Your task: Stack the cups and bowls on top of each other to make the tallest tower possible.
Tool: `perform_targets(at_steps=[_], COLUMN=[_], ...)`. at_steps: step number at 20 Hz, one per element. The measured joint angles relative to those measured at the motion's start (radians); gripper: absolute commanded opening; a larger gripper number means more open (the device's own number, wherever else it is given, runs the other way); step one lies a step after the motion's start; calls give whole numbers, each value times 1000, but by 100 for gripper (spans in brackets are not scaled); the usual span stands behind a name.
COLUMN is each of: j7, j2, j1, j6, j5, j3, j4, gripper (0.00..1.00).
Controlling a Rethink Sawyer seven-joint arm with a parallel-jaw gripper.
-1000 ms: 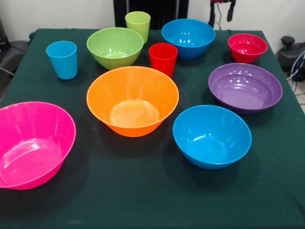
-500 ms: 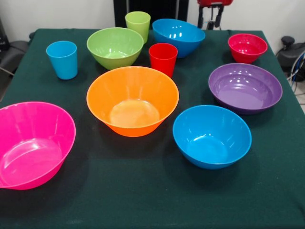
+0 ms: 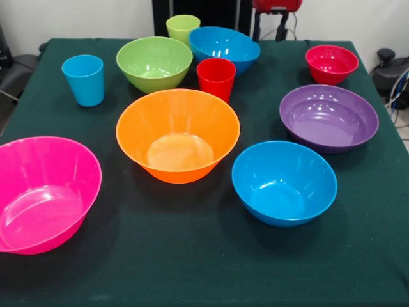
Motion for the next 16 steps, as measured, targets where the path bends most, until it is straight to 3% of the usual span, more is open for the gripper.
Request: perform_targets(at_steps=[6,16], j7=[0,0], j2=[-8,-100], j1=[-17,-148], j6=[13,166], j5=[-10,-18], j3=[4,91], j4=[-16,-15], gripper=[100,100])
